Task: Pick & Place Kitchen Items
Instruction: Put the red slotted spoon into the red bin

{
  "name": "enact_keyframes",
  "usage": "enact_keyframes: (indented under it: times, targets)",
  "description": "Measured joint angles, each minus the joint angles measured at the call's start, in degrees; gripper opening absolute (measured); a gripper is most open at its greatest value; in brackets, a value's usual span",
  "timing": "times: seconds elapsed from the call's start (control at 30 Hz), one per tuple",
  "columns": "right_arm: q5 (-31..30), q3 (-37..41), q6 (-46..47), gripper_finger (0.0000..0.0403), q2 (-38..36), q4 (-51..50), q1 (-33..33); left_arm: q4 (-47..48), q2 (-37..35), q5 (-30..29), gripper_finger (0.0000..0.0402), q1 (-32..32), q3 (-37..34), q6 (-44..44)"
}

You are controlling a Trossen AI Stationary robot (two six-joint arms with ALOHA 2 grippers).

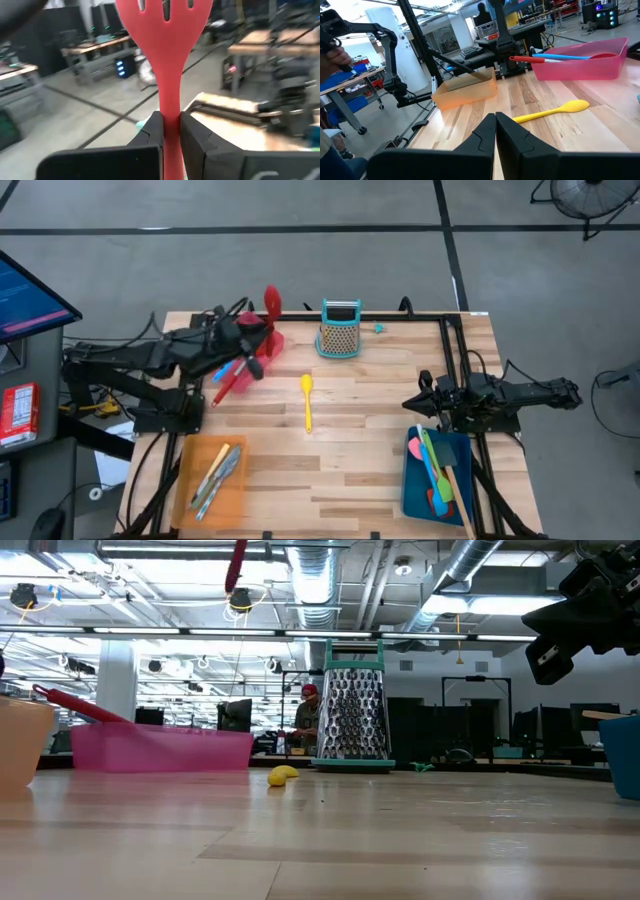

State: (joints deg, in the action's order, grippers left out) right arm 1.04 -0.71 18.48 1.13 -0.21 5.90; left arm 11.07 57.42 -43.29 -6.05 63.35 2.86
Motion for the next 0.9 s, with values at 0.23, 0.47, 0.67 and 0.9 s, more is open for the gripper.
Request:
enact_keyframes:
  times: [0.23, 0.47, 0.67, 0.9]
  targets:
    - [0.00, 0.00, 0.00, 0.0010, 0.00, 0.00, 0.00, -1.72, 6.43, -0.32, 0.0015, 8.46, 0.00, 0.36]
    - [0.00, 0.00, 0.00, 0.0010, 0.00, 0.00, 0.01, -6.31, 12.41, -0.64, 0.0015, 14.06, 0.00, 4.60]
    - [0.00, 0.00, 0.00, 0.0010, 0.00, 0.00, 0.00, -6.72, 13.20, -5.76, 0.0015, 15.56, 0.00, 11.00]
    - [0.00, 0.00, 0.00, 0.0010, -0.01, 0.00, -0.01, -7.45, 11.09, -12.12, 0.0015, 15.55, -0.01, 18.88]
